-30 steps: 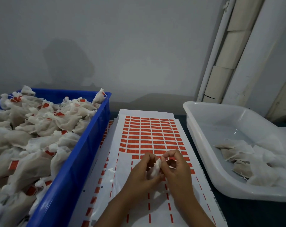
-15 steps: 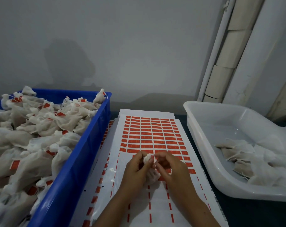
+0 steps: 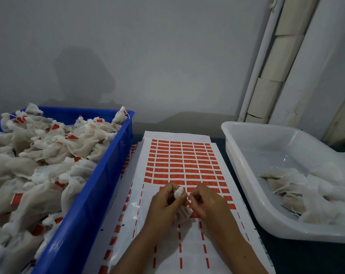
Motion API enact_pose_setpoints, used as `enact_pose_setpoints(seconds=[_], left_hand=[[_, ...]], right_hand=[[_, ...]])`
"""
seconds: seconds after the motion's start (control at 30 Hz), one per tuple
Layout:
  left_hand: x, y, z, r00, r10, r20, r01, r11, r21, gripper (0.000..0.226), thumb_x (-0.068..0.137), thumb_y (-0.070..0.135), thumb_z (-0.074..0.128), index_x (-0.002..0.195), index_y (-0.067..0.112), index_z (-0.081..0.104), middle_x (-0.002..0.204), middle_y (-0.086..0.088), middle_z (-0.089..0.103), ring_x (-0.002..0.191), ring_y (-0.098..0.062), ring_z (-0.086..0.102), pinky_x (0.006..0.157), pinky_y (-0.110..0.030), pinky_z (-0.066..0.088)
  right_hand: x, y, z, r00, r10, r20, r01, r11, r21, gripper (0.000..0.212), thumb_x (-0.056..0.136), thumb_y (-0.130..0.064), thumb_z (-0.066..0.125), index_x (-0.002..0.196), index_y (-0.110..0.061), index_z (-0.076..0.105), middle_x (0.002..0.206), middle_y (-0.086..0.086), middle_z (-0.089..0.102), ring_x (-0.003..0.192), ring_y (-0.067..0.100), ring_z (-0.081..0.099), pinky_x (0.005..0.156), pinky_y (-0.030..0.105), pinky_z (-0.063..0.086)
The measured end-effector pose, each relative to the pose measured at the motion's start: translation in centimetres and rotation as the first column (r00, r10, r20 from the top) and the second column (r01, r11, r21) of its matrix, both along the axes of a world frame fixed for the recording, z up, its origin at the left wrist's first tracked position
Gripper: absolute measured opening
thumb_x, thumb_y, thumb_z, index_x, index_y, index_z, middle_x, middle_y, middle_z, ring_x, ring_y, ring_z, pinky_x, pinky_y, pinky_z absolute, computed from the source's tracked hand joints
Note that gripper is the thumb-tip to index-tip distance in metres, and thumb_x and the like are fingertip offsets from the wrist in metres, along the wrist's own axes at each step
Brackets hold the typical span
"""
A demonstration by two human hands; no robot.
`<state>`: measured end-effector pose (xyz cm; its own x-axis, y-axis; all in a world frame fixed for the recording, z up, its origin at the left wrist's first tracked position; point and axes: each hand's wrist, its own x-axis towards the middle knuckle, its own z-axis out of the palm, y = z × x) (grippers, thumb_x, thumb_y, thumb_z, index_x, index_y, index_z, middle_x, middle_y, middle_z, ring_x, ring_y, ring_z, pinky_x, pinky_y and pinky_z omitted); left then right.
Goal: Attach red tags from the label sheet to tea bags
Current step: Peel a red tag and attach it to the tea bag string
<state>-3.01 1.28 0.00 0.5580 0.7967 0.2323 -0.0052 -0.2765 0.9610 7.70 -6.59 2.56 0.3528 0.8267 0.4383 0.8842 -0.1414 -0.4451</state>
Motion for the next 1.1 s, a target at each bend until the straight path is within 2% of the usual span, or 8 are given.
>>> enact_pose_setpoints(seconds=[0.07, 0.17, 0.27, 0.43, 0.67, 0.83, 0.97, 1.1], left_hand=[[0.0, 0.0, 0.1, 1.000, 0.003, -0.013, -0.003, 1.000, 0.022, 0.007, 0.087, 0.026, 0.057, 0.088, 0.020, 0.059, 0.082, 0.009, 0.067, 0.078, -0.006, 0.066, 0.072, -0.014, 0.053], [0.0, -0.1, 0.2, 1.000, -0.010, -0.024, 0.011, 0.999, 0.042, 0.005, 0.087, 0.026, 0.057, 0.084, 0.021, 0.058, 0.079, 0.009, 0.066, 0.076, -0.003, 0.065, 0.067, -0.010, 0.051], [-0.1, -0.1, 0.3, 0.999, -0.019, -0.031, 0.020, 0.998, 0.054, 0.007, 0.087, 0.025, 0.057, 0.080, 0.024, 0.058, 0.075, 0.012, 0.064, 0.074, 0.000, 0.064, 0.064, -0.007, 0.049], [-0.5, 0.2, 0.4, 0.996, -0.058, -0.072, 0.065, 0.993, 0.101, 0.009, 0.088, 0.027, 0.056, 0.081, 0.023, 0.060, 0.074, 0.015, 0.065, 0.076, 0.000, 0.063, 0.067, -0.008, 0.050], [-1.0, 0.7, 1.0, 0.987, -0.088, -0.132, 0.106, 0.985, 0.134, 0.012, 0.088, 0.030, 0.058, 0.077, 0.026, 0.060, 0.071, 0.016, 0.066, 0.074, -0.001, 0.065, 0.063, -0.008, 0.048], [-1.6, 1.1, 0.8, 0.977, -0.068, -0.201, 0.096, 0.986, 0.134, 0.011, 0.088, 0.035, 0.055, 0.079, 0.029, 0.057, 0.082, 0.022, 0.065, 0.080, 0.009, 0.062, 0.059, -0.002, 0.044], [-1.8, 1.1, 1.2, 0.966, -0.112, -0.233, 0.146, 0.981, 0.131, 0.012, 0.088, 0.039, 0.052, 0.082, 0.030, 0.058, 0.079, 0.030, 0.064, 0.082, 0.015, 0.058, 0.056, 0.002, 0.041], [-2.3, 1.6, 1.6, 0.954, -0.132, -0.269, 0.185, 0.966, 0.183, 0.017, 0.088, 0.040, 0.050, 0.074, 0.032, 0.054, 0.073, 0.039, 0.059, 0.077, 0.016, 0.056, 0.053, -0.002, 0.041]], right_hand=[[-0.2, -0.3, -0.2, 1.000, -0.012, 0.002, 0.012, 1.000, 0.013, 0.022, 0.084, -0.026, 0.062, 0.094, -0.007, 0.063, 0.091, 0.007, 0.069, 0.076, 0.018, 0.064, 0.075, 0.007, 0.039], [-0.5, -0.9, 0.0, 0.995, -0.047, 0.085, 0.038, 0.994, 0.106, 0.018, 0.066, -0.015, 0.079, 0.074, -0.007, 0.065, 0.068, 0.005, 0.069, 0.053, 0.020, 0.063, 0.060, 0.021, 0.052], [-0.7, -1.1, 0.4, 0.989, -0.104, 0.108, 0.085, 0.983, 0.163, 0.022, 0.059, -0.013, 0.083, 0.069, -0.009, 0.064, 0.063, 0.002, 0.068, 0.047, 0.018, 0.061, 0.052, 0.023, 0.054], [-0.5, -1.3, 0.3, 0.983, -0.163, 0.090, 0.141, 0.969, 0.204, 0.022, 0.061, -0.011, 0.082, 0.071, -0.007, 0.064, 0.064, 0.004, 0.069, 0.047, 0.018, 0.062, 0.052, 0.023, 0.054], [0.3, -1.3, -0.2, 0.988, -0.155, -0.006, 0.154, 0.970, 0.186, 0.014, 0.076, -0.016, 0.072, 0.078, -0.009, 0.061, 0.074, 0.004, 0.069, 0.059, 0.013, 0.061, 0.065, 0.027, 0.056], [0.8, -1.3, -0.6, 0.996, -0.091, -0.024, 0.092, 0.993, 0.074, 0.015, 0.081, -0.029, 0.065, 0.087, -0.018, 0.057, 0.090, -0.004, 0.069, 0.071, 0.007, 0.061, 0.079, 0.018, 0.050], [0.7, -1.3, -0.6, 0.996, -0.076, -0.038, 0.079, 0.993, 0.091, 0.021, 0.081, -0.024, 0.067, 0.080, -0.026, 0.046, 0.082, -0.004, 0.067, 0.062, 0.005, 0.055, 0.071, 0.012, 0.048], [0.6, -1.0, -0.6, 0.995, -0.069, -0.072, 0.075, 0.993, 0.096, 0.021, 0.080, -0.021, 0.067, 0.079, -0.025, 0.046, 0.081, -0.003, 0.067, 0.061, 0.008, 0.057, 0.068, 0.005, 0.037]])
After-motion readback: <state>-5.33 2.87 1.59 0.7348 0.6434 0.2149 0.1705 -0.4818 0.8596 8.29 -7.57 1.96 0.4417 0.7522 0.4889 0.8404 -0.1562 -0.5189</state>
